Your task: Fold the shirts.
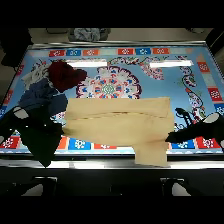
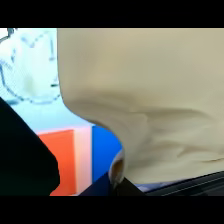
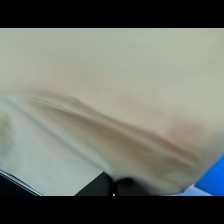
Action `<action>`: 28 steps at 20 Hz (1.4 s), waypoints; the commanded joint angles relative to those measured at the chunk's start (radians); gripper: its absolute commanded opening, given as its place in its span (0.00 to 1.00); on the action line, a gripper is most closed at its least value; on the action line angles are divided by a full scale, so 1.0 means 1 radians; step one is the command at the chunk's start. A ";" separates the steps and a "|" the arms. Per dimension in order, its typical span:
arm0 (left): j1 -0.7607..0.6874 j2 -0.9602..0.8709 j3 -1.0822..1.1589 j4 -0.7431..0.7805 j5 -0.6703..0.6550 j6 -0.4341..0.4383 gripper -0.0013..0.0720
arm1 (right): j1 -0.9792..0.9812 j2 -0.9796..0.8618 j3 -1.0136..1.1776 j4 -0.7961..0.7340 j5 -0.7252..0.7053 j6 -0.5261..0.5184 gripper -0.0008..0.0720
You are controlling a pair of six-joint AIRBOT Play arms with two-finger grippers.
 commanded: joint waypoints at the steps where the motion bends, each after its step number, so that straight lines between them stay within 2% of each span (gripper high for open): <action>1: 0.001 -0.011 0.121 -0.029 0.011 -0.016 0.04 | 0.001 -0.014 0.142 0.109 -0.034 0.025 0.07; 5: 0.000 -0.203 0.357 -0.034 0.037 -0.052 0.04 | 0.012 -0.199 0.418 0.204 -0.091 0.059 0.07; 10: -0.002 -0.522 0.693 -0.077 -0.008 -0.116 0.04 | 0.115 -0.486 0.715 0.185 -0.245 0.185 0.07; 12: -0.002 -0.621 0.791 -0.079 -0.039 -0.121 0.04 | 0.126 -0.564 0.745 0.199 -0.273 0.223 0.07; 15: -0.002 -0.704 0.824 -0.079 -0.050 -0.133 0.04 | 0.125 -0.633 0.745 0.199 -0.264 0.222 0.08; 17: -0.002 -0.735 0.824 -0.079 -0.081 -0.140 0.05 | 0.125 -0.640 0.745 0.199 -0.244 0.186 0.08; 18: -0.001 -0.740 0.824 -0.079 -0.099 -0.140 0.06 | 0.123 -0.630 0.747 0.200 -0.234 0.172 0.13; 19: 0.002 -0.735 0.824 -0.079 -0.105 -0.140 0.23 | 0.116 -0.617 0.755 0.195 -0.216 0.147 0.28; 20: 0.008 -0.726 0.829 -0.079 -0.108 -0.141 0.60 | 0.104 -0.597 0.774 0.186 -0.187 0.125 0.56; 21: 0.016 -0.715 0.845 -0.079 -0.131 -0.140 0.79 | 0.085 -0.575 0.797 0.179 -0.156 0.108 0.88; 22: 0.026 -0.701 0.866 -0.079 -0.155 -0.132 0.79 | 0.055 -0.554 0.825 0.163 -0.122 0.097 0.96; 23: 0.033 -0.677 0.886 -0.079 -0.170 -0.118 0.78 | 0.018 -0.537 0.840 0.130 -0.099 0.098 0.98; 25: 0.037 -0.605 0.897 -0.079 -0.163 -0.092 0.77 | -0.076 -0.534 0.845 0.046 -0.022 0.148 0.99; 28: 0.027 -0.488 0.897 -0.079 -0.146 -0.083 0.74 | -0.153 -0.597 0.843 0.035 0.147 0.137 1.00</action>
